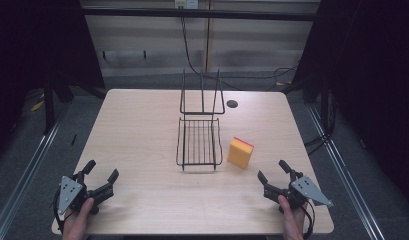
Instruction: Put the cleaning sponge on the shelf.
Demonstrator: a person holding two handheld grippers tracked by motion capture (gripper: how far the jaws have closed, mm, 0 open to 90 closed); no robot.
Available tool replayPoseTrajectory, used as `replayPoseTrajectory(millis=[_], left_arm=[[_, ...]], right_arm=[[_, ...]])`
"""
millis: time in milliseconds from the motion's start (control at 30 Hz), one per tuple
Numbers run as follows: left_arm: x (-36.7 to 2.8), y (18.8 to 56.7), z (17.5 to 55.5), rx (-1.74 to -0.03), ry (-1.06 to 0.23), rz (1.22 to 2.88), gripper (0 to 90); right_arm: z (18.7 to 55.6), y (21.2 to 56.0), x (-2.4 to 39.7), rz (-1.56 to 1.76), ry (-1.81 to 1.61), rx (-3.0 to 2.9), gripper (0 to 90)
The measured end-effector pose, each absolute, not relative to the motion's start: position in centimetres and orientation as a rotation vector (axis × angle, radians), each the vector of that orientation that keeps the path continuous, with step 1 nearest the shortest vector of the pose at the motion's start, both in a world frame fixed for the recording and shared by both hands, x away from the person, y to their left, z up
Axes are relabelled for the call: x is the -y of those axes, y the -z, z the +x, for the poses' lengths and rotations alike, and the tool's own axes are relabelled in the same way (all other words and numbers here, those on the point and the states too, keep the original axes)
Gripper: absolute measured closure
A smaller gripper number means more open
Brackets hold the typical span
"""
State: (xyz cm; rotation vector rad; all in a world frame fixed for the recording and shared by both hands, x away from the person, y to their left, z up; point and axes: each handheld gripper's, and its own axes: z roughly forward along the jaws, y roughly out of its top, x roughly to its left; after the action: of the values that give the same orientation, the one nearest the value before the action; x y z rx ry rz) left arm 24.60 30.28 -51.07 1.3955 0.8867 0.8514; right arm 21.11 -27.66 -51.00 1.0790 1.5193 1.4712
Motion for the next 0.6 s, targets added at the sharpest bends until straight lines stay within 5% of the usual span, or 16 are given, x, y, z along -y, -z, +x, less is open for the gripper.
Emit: replayPoseTrajectory(millis=[600], left_arm=[[-30.26, 51.06, 24.62, -0.889, -0.851, 1.392, 15.6]], right_arm=[[21.66, 50.55, 27.55, 1.155, -1.429, -1.724, 13.4]])
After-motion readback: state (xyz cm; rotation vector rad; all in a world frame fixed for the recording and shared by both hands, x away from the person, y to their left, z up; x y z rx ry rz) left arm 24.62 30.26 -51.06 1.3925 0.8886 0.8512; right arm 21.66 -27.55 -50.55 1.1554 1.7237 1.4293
